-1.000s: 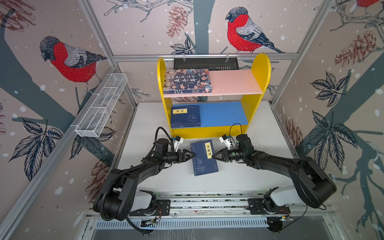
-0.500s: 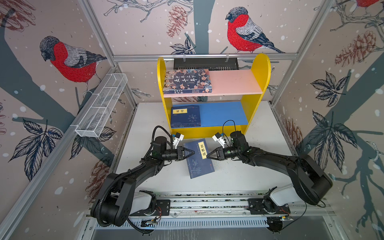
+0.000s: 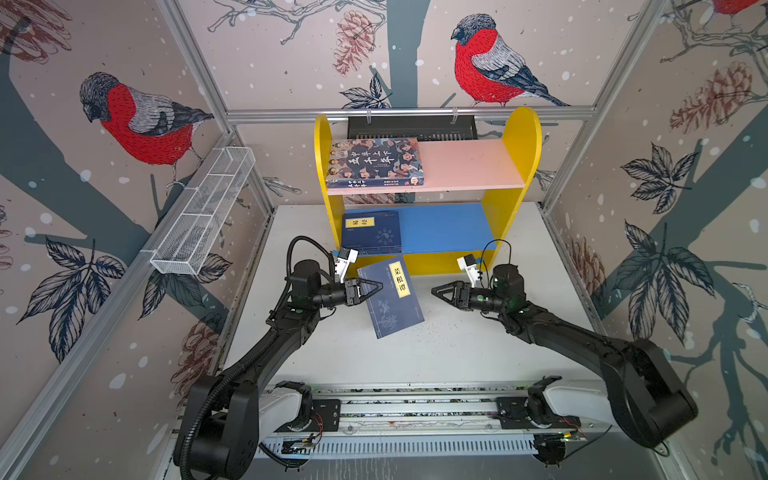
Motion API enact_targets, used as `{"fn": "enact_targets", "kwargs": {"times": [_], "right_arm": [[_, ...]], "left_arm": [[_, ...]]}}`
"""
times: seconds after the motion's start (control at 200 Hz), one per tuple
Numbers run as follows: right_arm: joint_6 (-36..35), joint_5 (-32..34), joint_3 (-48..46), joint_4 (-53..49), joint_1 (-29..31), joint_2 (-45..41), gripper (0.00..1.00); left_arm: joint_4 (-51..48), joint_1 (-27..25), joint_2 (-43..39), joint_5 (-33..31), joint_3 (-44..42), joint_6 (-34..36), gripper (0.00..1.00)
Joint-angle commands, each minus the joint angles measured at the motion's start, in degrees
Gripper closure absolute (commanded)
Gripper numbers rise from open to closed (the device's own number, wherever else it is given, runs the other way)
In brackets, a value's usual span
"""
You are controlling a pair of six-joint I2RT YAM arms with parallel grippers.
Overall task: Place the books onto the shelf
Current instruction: 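Lift the upright paperback between both grippers toward the blue shelf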
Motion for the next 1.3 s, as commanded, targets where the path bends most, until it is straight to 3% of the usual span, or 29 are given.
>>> {"fn": "enact_targets", "kwargs": {"times": [0.0, 0.28, 0.42, 0.56, 0.98, 1.295], "right_arm": [[3.91, 1.69, -1.34, 6.96, 0.55, -3.85, 0.24], [8.92, 7.98, -3.88, 15.95, 9.04, -6.69, 0.15], [11.10, 15.99, -5.96, 19.75, 13.43, -7.42, 0.14], [14.02, 20.65, -7.93, 27.98, 16.51, -5.27, 0.13], [16.46, 20.03, -0.83, 40.69, 20.49, 10.12, 0.13], [16.66, 19.99, 4.80, 43.64, 20.73, 17.15, 0.15]], "left_arm": [[1.18, 1.07, -0.09, 1.29, 2.19, -1.68, 1.00], [9.01, 4.13, 1.67, 0.77, 7.33, -11.12, 1.00], [25.92, 4.13, 1.89, -2.04, 4.25, -23.45, 1.00], [34.13, 4.22, 2.77, -6.07, 0.74, -30.93, 1.00], [36.61, 4.30, 1.00, -8.91, -2.70, -31.78, 1.00], [37.25, 4.31, 1.23, -9.39, -3.32, -32.73, 1.00]]}}
